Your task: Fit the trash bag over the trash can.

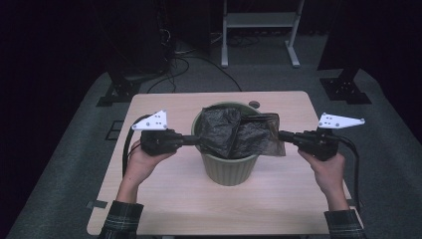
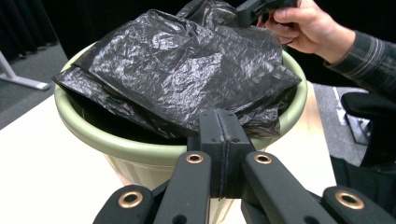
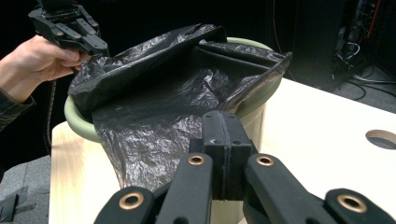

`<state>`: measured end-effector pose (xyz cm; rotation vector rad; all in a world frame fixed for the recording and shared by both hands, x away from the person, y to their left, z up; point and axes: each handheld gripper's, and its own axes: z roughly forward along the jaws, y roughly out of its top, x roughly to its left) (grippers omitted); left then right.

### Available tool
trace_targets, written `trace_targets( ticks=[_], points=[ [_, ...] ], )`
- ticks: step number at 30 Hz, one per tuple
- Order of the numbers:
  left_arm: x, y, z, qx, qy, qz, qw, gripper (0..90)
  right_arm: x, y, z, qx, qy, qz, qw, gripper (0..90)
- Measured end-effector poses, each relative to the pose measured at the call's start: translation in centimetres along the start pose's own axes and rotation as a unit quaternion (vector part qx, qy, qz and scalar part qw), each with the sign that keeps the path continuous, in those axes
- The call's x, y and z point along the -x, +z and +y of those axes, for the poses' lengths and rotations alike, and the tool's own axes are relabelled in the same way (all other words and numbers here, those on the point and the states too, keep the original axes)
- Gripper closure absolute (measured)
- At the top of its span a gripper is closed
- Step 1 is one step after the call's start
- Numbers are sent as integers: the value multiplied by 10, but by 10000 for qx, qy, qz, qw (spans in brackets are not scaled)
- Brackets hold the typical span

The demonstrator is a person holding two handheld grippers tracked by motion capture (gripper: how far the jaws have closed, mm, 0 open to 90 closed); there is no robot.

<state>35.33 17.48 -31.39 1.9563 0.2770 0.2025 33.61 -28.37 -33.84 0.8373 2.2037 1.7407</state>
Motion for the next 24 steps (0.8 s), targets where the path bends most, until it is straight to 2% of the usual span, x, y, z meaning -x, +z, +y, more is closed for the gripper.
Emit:
trace_targets(
  ticks=[4,7,11,13,15,16,17,19,20,24],
  points=[
    [-7,-17,-2,227,-120,285,9993,897,3,-5,1,-49,-36,-155,9999,900],
    [-13,-33,-6,355,-228,531,9977,897,10,-12,4,-2,-19,-283,9996,900],
    [-19,-52,-13,517,-370,753,9951,897,21,-21,6,12,45,-549,9985,900],
    [-21,-57,-16,568,-423,789,9944,897,27,-23,4,-57,87,-743,9972,900],
    [-21,-59,-18,533,-460,834,9940,897,32,-25,3,-71,167,-822,9965,900],
    [-21,-59,-19,552,-469,809,9941,897,32,-25,2,-77,174,-882,9959,871],
    [-20,-58,-19,570,-460,767,9944,897,33,-26,3,-28,165,-914,9957,747],
    [-19,-55,-18,517,-432,779,9947,897,29,-30,6,135,169,-880,9959,736],
    [-19,-54,-18,498,-420,766,9949,896,25,-32,9,203,98,-884,9958,699],
    [-18,-46,-17,483,-418,671,9957,896,11,-38,26,376,-99,-849,9956,667]
  ],
)
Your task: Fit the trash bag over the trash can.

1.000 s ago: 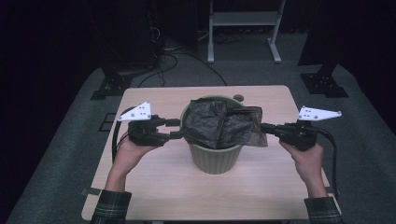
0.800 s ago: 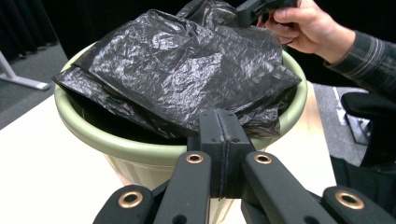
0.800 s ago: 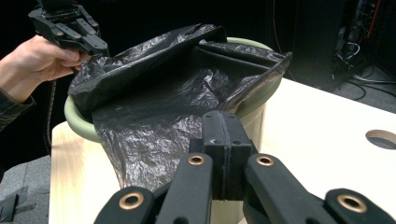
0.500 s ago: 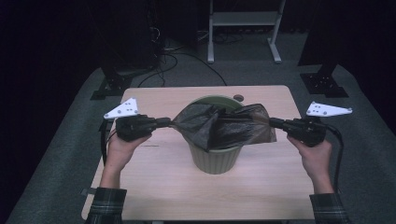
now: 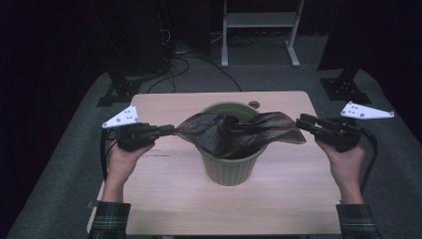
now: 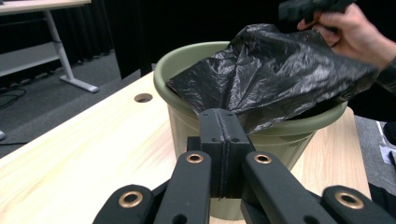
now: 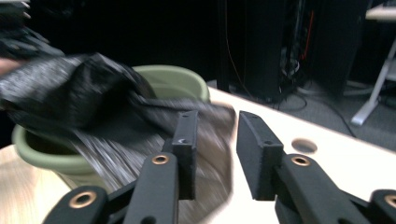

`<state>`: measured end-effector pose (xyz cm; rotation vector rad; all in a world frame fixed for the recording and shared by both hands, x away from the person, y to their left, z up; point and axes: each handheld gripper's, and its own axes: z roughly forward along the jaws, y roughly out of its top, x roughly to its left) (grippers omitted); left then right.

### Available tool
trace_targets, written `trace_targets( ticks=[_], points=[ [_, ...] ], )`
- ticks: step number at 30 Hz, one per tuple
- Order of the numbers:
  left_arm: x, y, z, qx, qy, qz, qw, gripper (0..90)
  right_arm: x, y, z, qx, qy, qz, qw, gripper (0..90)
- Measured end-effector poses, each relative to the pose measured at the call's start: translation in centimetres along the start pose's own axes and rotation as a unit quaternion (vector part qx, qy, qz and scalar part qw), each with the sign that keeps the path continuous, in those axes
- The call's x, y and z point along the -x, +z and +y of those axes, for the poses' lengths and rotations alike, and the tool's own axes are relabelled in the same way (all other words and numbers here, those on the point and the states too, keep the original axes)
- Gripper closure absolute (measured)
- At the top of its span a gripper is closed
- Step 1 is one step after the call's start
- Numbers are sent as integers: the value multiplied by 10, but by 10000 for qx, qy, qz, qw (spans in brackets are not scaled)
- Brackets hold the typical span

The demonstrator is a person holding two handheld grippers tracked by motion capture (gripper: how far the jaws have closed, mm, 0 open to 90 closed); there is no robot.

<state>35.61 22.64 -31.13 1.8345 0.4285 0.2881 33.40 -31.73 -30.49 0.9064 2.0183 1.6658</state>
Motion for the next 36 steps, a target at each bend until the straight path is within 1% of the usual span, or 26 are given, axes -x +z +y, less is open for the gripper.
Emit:
trace_targets(
  ticks=[3,5,8,11,14,20,23,28,29,31,33,36],
  points=[
    [4,8,3,38,35,-115,9999,897,-12,2,10,103,-103,230,9996,663],
    [8,13,6,14,82,-162,9998,896,-20,7,14,96,-118,480,9987,652],
    [12,21,12,-4,192,-204,9996,896,-32,18,18,63,-141,739,9971,635],
    [16,27,19,26,284,-243,9993,896,-44,28,24,54,-236,919,9955,626],
    [18,29,23,54,325,-277,9991,896,-55,35,35,120,-316,1078,9936,614],
    [24,35,27,71,376,-366,9986,896,-76,45,53,255,-459,1434,9883,603],
    [26,38,29,109,403,-415,9983,896,-84,51,58,248,-510,1547,9863,602],
    [31,46,36,158,442,-505,9976,896,-92,60,62,190,-609,1591,9852,597],
    [31,47,37,139,486,-523,9974,896,-92,62,63,177,-618,1592,9852,588],
    [35,51,38,132,509,-590,9969,896,-92,63,65,168,-620,1574,9854,583],
    [38,55,38,87,566,-634,9963,896,-91,63,67,222,-587,1566,9857,583],
    [40,58,38,51,577,-660,9961,896,-89,63,68,209,-589,1496,9868,587]
  ],
)
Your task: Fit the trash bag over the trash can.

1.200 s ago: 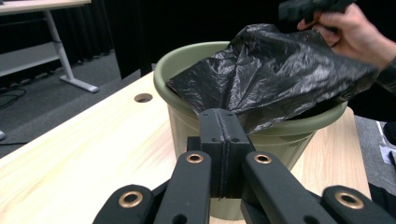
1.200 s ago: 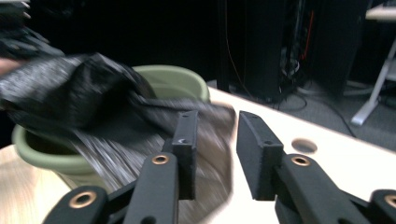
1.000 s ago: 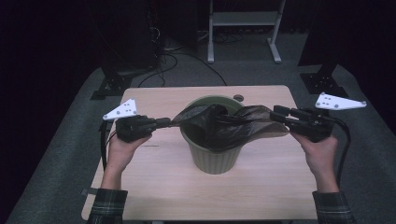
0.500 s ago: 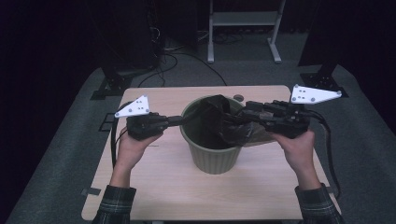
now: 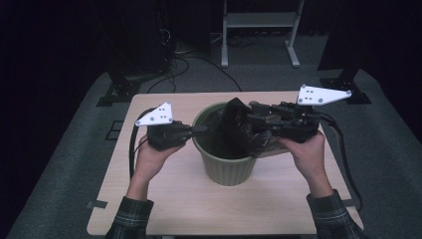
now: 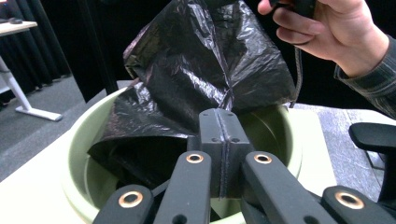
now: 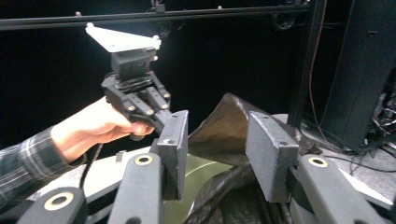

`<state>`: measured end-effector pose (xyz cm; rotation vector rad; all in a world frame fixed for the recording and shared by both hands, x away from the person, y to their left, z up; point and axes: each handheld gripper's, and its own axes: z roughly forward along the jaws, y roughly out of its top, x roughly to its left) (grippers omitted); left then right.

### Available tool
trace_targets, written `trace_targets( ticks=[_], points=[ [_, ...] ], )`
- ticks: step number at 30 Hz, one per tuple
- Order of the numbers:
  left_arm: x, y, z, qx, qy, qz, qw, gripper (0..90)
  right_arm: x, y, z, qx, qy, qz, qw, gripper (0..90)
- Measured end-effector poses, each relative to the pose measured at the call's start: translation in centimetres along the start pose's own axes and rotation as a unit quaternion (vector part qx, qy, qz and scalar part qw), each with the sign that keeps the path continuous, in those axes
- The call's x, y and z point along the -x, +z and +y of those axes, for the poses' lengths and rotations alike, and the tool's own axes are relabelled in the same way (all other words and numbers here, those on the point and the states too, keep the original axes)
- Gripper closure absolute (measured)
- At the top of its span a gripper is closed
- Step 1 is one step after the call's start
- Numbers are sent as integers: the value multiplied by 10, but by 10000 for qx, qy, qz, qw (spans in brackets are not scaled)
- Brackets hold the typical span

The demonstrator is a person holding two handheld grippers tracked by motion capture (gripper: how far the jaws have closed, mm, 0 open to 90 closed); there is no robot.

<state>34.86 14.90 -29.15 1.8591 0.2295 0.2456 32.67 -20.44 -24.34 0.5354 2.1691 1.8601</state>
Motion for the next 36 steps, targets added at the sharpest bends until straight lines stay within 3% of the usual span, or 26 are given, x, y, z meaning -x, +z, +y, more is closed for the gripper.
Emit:
trace_targets(
  ticks=[7,11,22,36],
  points=[
    [-2,-4,-2,-5,-43,16,10000,896,8,-7,-6,42,39,-302,9995,614],
    [-3,-6,-3,0,-64,20,10000,896,13,-8,-12,8,107,-351,9993,627],
    [-3,-8,-3,-12,-79,42,10000,896,14,-11,-27,-21,258,-223,9994,630],
    [-3,-9,-5,-46,-91,24,9999,896,4,-4,-50,-121,466,-6,9988,596]
  ],
)
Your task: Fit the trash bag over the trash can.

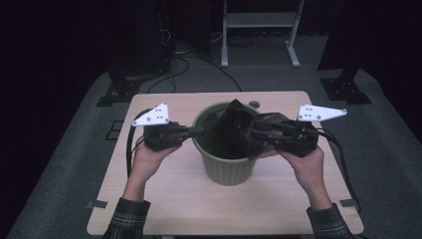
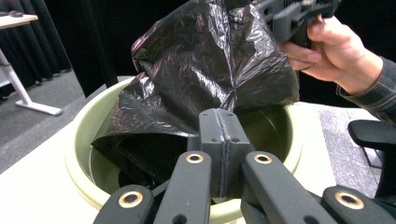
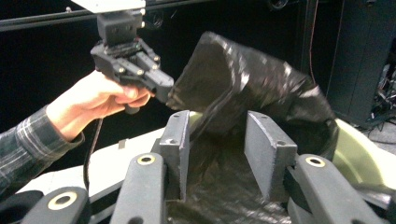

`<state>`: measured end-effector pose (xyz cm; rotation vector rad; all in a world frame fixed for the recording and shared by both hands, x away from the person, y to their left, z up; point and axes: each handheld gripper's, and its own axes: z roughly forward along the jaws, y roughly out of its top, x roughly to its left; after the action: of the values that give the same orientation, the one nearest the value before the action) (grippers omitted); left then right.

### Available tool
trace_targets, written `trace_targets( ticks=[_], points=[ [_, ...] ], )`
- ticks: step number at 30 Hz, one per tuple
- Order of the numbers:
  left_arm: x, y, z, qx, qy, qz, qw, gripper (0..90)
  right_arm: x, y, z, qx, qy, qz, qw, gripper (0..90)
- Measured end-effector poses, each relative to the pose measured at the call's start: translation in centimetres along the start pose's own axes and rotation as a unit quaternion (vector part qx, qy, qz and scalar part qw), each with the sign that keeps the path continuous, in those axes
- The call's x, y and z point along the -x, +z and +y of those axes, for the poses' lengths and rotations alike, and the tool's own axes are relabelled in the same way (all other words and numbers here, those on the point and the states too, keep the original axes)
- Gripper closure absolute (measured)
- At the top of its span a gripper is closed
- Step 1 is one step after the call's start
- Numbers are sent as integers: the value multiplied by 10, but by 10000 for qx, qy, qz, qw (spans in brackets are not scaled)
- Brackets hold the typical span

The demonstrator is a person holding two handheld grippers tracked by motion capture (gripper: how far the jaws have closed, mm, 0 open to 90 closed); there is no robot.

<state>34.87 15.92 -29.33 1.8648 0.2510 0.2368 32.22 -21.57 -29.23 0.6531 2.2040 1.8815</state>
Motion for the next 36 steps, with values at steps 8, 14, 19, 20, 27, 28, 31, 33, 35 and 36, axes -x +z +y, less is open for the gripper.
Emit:
trace_targets(
  ticks=[8,14,19,20,27,28,31,33,35,36],
  points=[
    [-1,-3,-1,5,-20,16,10000,896,-4,4,-15,-90,63,77,9999,590],
    [0,-2,-1,-5,-3,1,10000,896,-10,6,-19,-177,26,122,9998,590],
    [0,-1,0,-8,-15,-23,10000,896,-8,9,-20,-230,51,91,9997,593],
    [0,-1,0,-14,-8,-33,10000,896,-7,9,-19,-210,60,83,9997,601],
    [1,1,-1,-20,1,-63,10000,896,-5,9,-9,-79,35,226,9997,741],
    [1,2,-1,-19,-3,-66,10000,896,-5,10,-8,-100,19,276,9996,773],
    [1,3,-1,-35,3,-81,10000,896,-6,15,-6,-173,-77,331,9993,869],
    [1,2,-1,-41,-5,-61,10000,896,-7,17,-5,-209,-176,262,9993,900],
    [-1,-2,-2,-47,-42,10,10000,895,-5,19,-4,-261,-186,115,9994,900],
    [-2,-4,-3,-7,-90,119,9999,870,-4,19,-3,-258,-188,50,9995,900]
  ],
)
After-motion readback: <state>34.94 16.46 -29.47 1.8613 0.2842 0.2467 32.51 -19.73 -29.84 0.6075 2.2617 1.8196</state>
